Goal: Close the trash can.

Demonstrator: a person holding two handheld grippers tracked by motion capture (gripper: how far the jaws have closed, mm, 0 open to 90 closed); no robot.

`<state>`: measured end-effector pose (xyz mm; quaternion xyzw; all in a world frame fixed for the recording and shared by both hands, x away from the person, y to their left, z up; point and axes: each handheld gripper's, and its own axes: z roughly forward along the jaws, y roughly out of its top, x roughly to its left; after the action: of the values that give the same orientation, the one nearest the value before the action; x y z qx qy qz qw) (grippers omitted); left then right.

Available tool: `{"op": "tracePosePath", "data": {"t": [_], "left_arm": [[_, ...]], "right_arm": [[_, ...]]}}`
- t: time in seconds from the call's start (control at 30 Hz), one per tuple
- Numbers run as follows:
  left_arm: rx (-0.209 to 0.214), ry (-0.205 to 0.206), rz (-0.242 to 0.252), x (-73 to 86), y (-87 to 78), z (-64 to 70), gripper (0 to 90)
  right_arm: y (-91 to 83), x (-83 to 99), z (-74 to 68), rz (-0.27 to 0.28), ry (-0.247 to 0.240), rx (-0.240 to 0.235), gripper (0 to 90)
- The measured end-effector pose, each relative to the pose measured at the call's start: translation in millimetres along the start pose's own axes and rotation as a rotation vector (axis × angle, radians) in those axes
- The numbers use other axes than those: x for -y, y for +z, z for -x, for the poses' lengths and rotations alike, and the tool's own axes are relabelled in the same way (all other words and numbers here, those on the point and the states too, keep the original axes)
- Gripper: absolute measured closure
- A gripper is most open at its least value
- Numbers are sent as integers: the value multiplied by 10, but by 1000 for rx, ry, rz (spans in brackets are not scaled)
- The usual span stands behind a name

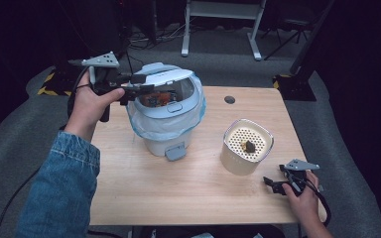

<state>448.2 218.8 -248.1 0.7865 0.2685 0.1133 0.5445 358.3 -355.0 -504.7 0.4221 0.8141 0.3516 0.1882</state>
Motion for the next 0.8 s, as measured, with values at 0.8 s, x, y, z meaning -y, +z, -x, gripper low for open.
{"op": "tracePosePath", "data": {"t": [0.8], "left_arm": [[-36, -24, -98, 79, 474, 75, 572]], "right_arm": [[-1, 0, -1, 0, -2, 2, 109]]}}
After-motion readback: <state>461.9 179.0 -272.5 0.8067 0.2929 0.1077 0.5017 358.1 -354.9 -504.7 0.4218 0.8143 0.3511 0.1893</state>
